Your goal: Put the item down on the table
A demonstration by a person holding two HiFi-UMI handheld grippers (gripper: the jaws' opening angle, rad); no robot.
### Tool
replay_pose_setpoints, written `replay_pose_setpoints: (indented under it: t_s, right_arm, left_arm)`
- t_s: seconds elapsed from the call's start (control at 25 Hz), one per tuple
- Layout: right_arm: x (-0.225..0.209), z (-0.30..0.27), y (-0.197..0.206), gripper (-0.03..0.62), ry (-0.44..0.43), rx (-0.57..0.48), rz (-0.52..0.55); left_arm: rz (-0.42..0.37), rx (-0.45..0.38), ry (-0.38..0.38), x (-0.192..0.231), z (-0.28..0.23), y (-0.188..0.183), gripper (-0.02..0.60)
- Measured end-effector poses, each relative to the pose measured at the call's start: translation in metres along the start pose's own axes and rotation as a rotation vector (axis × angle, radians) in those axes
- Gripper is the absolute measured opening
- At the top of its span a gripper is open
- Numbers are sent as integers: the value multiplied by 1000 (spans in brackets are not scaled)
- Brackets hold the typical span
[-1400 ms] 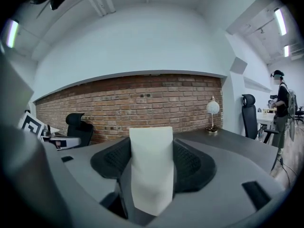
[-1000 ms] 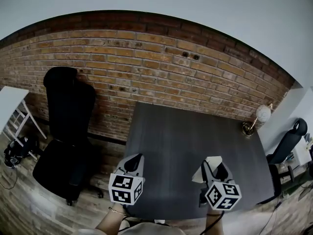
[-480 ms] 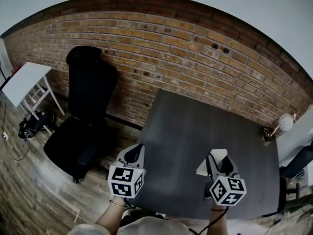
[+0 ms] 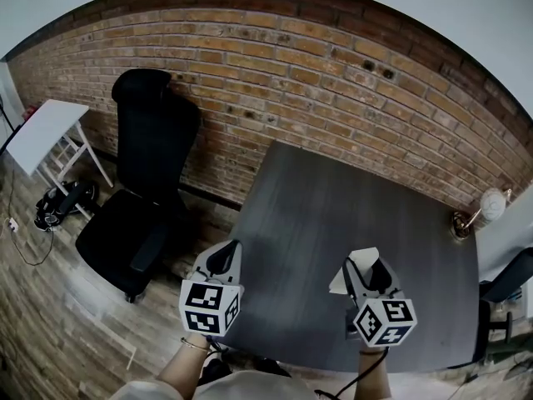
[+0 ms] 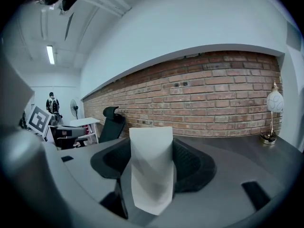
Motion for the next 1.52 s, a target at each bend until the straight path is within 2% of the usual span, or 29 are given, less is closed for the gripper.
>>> replay_pose_setpoints:
  t_s: [0.2,0.48,0.8,1.12,1.52]
  right_arm:
    - [-9,-11,18,295,-73,55,37]
    - [-21,-23,47,295,-169,153,140]
    - [-3,-27,87,295,-369,257,283]
    - [10,-34,118,295,-496,369,422]
    - [30,-38,129,295,-618,397,518]
  left_arm:
    - [-11,31,-37,-8,1,21,11]
    - [-3,108,-42,-28,-4,59,11]
    - [7,107,-90,-35,-4,81,11]
    - [19,125,-128,-36,3,95,11]
    - [45,141,-167,-27,14,108,11]
Point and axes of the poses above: the fingertips, and each gripper's own axes: z backward along the fingers, x to its left, y out of its underside, the point moved 1 cm from there along z, backward along the fingers, and after that the axes turned 3 degrees about -z, right-handed, at the moved point
